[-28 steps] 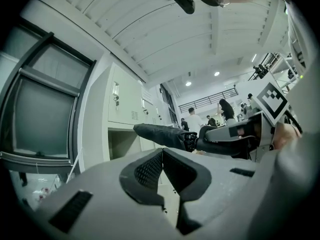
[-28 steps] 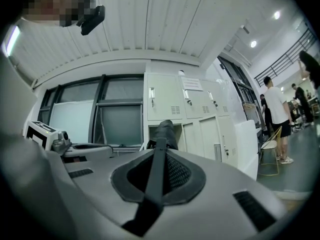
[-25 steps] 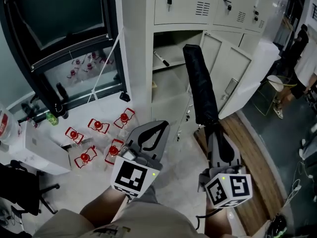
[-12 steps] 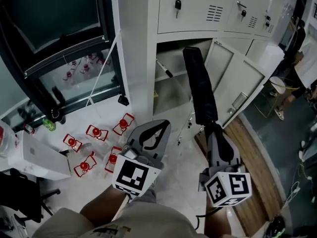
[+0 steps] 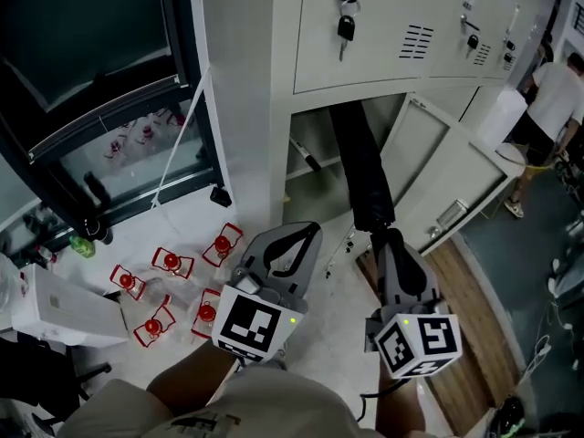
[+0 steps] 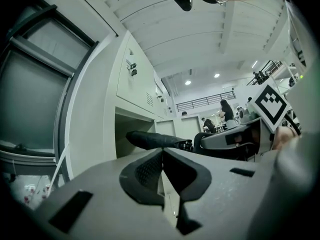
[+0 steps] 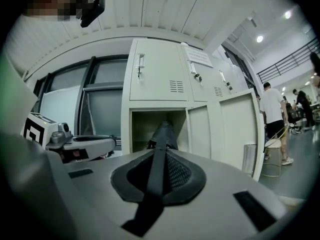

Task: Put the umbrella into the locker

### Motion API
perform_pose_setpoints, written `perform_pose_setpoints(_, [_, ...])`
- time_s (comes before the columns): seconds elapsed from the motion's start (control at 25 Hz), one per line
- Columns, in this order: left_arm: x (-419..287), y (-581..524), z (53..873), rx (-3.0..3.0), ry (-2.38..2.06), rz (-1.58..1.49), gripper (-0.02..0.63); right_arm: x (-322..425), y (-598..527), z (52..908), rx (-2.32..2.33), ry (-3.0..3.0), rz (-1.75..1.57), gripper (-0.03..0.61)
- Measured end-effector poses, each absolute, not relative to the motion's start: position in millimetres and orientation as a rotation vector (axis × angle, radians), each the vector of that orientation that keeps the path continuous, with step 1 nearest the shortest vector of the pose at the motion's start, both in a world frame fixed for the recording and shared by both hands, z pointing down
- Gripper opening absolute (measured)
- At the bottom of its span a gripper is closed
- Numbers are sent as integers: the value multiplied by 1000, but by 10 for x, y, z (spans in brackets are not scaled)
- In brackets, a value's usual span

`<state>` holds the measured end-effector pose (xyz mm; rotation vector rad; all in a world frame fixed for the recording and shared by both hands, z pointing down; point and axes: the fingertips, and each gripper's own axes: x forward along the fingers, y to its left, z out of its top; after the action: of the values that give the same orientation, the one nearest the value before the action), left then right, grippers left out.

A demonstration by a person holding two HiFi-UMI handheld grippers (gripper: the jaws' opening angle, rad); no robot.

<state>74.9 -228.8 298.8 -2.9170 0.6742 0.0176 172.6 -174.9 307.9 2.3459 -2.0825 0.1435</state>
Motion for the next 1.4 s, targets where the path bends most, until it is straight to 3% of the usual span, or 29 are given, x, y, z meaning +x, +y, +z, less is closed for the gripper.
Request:
perform_pose_setpoints(0.72, [1084, -2807, 2991, -2926, 681, 31, 9, 1982, -2578, 3162, 2232, -2125, 166, 20])
perform_pose_setpoints(1.4, [1472, -3211, 3073, -2856, 995, -21, 8, 2409, -3152, 3305, 2000, -2255, 196, 21])
